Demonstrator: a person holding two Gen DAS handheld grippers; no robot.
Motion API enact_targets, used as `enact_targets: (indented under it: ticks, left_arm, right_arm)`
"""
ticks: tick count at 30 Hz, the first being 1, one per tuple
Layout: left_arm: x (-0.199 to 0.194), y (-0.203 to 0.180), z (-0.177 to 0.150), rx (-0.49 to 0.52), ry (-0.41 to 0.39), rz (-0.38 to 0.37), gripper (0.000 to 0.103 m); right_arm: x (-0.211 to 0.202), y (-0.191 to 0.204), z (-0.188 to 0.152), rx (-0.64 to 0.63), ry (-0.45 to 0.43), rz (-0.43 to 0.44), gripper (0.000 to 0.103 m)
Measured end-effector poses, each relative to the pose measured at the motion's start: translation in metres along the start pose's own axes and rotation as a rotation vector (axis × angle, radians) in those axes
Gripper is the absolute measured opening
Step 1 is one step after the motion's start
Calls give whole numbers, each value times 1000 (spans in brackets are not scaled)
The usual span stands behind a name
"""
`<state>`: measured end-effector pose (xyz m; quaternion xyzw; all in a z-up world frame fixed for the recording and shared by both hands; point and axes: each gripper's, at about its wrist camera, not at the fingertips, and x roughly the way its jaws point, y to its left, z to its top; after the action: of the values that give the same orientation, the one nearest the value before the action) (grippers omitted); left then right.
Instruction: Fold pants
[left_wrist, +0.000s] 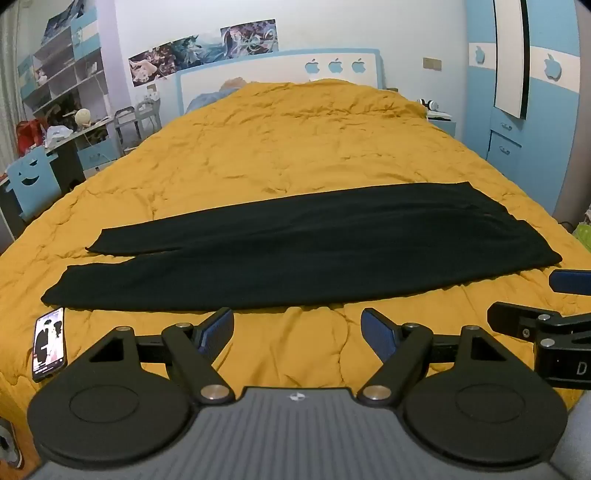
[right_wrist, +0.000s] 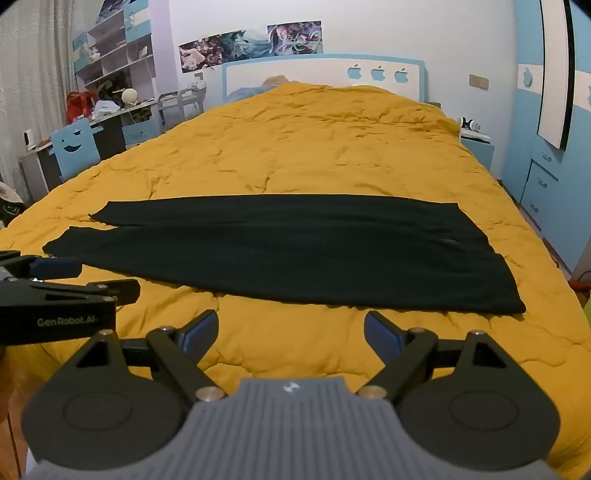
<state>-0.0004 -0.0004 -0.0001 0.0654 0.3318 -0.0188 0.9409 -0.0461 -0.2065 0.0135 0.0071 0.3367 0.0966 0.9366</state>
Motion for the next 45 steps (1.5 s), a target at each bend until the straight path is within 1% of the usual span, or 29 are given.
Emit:
enact_targets:
  ticks: [16,19,25,45]
  left_arm:
    - [0,0,0,-5,4,-5,92]
    - [0,0,0,-6,4,-5,92]
    - [0,0,0,-5,4,-5,92]
    - [0,0,0,-4,4,-3,92]
  right_arm:
    - [0,-1,-1,2,2,4,82]
    - [-4,9,1,2,2,5,82]
    - [-7,14,2,5,1,5,82]
    - [-11,13,3,6,-1,8,82]
